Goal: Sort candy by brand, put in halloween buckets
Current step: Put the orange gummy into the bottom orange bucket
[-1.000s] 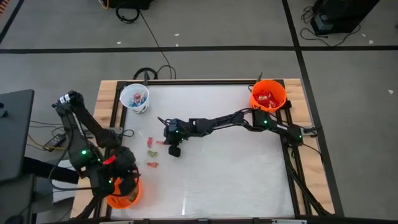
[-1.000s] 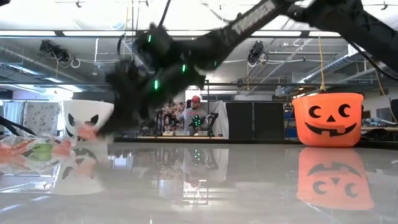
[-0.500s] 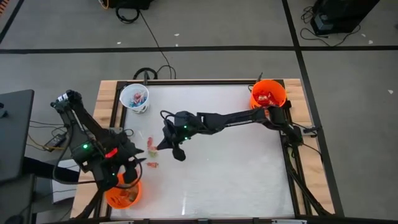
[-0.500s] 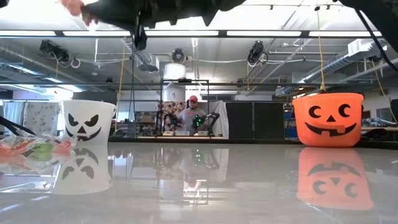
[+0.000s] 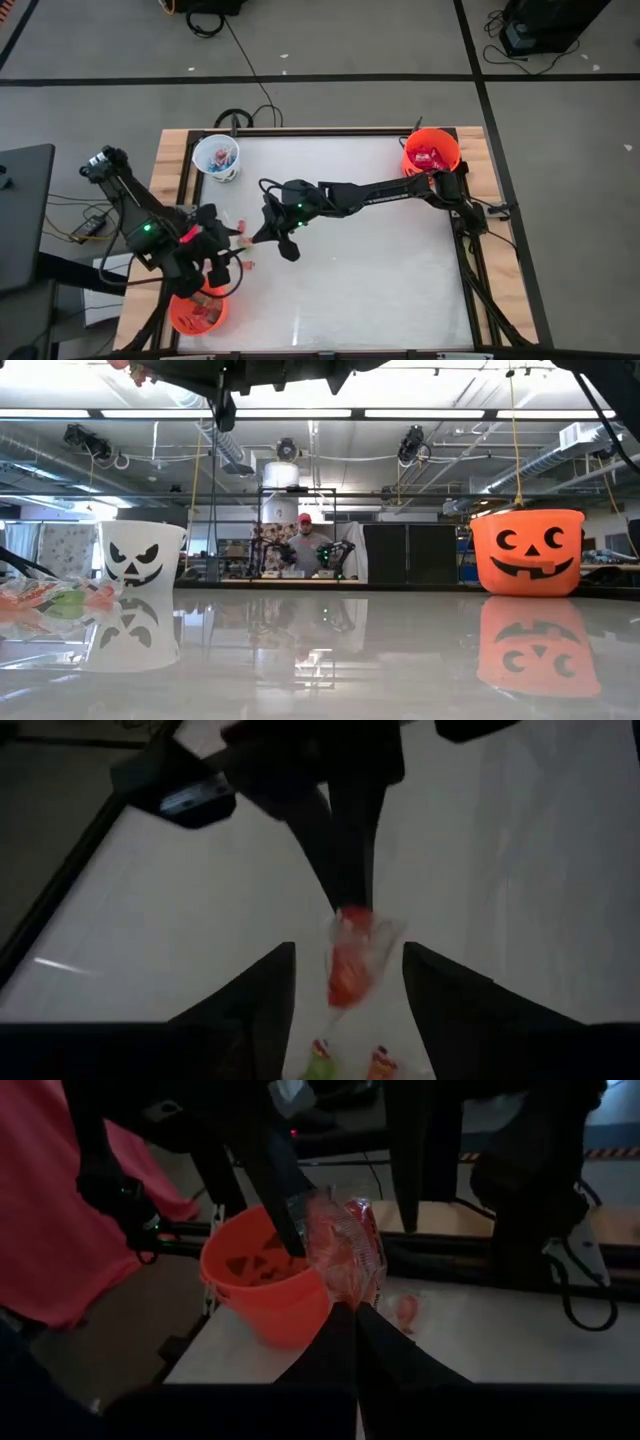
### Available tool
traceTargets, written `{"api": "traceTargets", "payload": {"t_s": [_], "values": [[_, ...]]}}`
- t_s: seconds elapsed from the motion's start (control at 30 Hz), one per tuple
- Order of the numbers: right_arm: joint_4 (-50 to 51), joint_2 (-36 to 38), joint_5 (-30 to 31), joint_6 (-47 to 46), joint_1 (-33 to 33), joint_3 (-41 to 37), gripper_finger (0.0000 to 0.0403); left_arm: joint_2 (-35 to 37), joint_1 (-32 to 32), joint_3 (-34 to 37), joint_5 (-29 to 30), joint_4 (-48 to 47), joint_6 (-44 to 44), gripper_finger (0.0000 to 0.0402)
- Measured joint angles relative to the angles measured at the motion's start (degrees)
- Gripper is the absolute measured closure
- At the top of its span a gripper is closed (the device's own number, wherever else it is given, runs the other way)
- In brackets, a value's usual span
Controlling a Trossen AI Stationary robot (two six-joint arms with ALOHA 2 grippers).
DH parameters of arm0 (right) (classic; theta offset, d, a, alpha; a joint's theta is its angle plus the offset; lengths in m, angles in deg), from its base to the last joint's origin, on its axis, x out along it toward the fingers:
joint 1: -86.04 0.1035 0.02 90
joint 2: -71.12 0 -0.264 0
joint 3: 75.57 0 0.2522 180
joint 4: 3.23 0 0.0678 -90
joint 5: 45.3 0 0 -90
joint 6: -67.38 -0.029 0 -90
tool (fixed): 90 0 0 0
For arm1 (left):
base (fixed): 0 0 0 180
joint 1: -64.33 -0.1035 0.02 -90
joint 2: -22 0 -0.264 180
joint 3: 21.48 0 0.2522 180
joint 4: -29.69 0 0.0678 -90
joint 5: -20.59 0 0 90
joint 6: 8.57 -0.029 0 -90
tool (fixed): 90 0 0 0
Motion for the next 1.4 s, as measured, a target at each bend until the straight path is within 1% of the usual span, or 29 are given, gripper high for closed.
{"api": "traceTargets", "payload": {"t_s": [0.1, 0.2, 0.37, 0.53, 0.6, 0.7, 0.77, 0.83, 0.9, 1.0, 1.1, 1.17, 1.27, 1.4], "values": [[0.1, 0.0, -0.6, 0.0, -0.2, 0.0, 0.0402, 0.0, -1.6, 0.0, -0.1, 1.3, -2.8, 0.0212], [0.0, 0.0, -0.6, 0.0, -0.3, 0.0, 0.0402, 0.0, -3.2, 0.0, -1.7, 1.4, -3.9, 0.0234], [0.0, 0.0, -0.6, 0.0, -0.5, 0.0, 0.0402, 0.0, -5.1, 0.0, -5.9, 1.3, -4.2, 0.0301], [0.2, -0.1, -0.7, 0.0, -0.6, 0.0, 0.0402, 0.0, -5.9, 0.0, -7.1, 1.8, -4.0, 0.037], [0.2, -0.1, -1.0, 0.0, -0.6, 0.0, 0.0402, 0.0, -6.2, 0.0, -7.4, 2.2, -3.8, 0.0385], [0.2, -0.1, -0.8, -1.9, -0.7, 0.0, 0.0389, 0.0, -6.5, -0.6, -9.0, 2.0, -3.1, 0.0385], [-0.1, -0.1, -0.8, -4.0, -1.0, 0.0, 0.0369, 0.0, -6.7, -1.9, -10.2, 0.9, -1.5, 0.038], [-0.1, -0.1, -0.7, -5.7, -1.5, 0.0, 0.0344, 0.0, -6.9, -3.8, -12.7, -1.0, 0.6, 0.0379], [0.1, -0.1, 0.4, -6.6, -2.1, 0.0, 0.0318, 0.0, -7.0, -6.0, -17.2, -3.6, 2.1, 0.0382], [0.3, -0.1, 3.0, -7.1, -3.0, 0.0, 0.0283, 0.0, -6.8, -9.3, -26.3, -7.1, 3.6, 0.0384], [0.4, -0.1, 5.3, -9.9, -4.2, 0.0, 0.0257, 0.0, -5.8, -10.0, -34.1, -8.9, 4.5, 0.0384], [0.5, -0.1, 5.3, -11.1, -5.1, 0.0, 0.0246, -0.1, -4.4, -10.0, -37.2, -10.7, 6.2, 0.0385], [0.6, -0.1, 4.5, -12.5, -6.2, 0.0, 0.024, -0.2, -2.1, -8.6, -40.5, -10.9, 8.7, 0.0385], [1.0, -0.1, 3.2, -14.6, -7.0, 0.0, 0.0239, -0.3, 2.4, -5.6, -41.8, -10.4, 14.2, 0.0385]]}}
